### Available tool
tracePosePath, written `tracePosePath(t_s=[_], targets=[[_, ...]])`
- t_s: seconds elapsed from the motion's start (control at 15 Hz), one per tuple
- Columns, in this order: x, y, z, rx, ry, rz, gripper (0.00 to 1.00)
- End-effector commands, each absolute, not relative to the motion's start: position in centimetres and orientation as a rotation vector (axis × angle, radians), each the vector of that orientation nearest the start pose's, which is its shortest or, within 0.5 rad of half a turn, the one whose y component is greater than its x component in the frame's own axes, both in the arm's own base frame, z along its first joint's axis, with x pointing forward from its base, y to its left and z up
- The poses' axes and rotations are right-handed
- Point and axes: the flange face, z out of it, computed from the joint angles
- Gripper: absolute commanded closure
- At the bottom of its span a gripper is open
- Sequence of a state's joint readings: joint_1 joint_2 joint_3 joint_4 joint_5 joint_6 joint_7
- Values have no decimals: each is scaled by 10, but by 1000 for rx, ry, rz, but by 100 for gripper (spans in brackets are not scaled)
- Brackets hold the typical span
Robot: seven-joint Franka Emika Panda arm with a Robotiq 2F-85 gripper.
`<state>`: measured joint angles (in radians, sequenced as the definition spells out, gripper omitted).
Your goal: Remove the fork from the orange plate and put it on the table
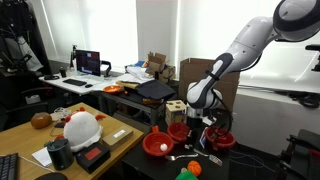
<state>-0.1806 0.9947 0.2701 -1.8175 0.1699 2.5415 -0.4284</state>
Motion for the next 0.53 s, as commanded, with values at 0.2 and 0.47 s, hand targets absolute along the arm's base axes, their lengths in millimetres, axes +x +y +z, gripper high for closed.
tracePosePath(t_s=[0.2, 0.47], targets=[[553, 28, -3, -2869, -160, 256, 98], [549, 28, -4, -2911, -113, 250, 98]])
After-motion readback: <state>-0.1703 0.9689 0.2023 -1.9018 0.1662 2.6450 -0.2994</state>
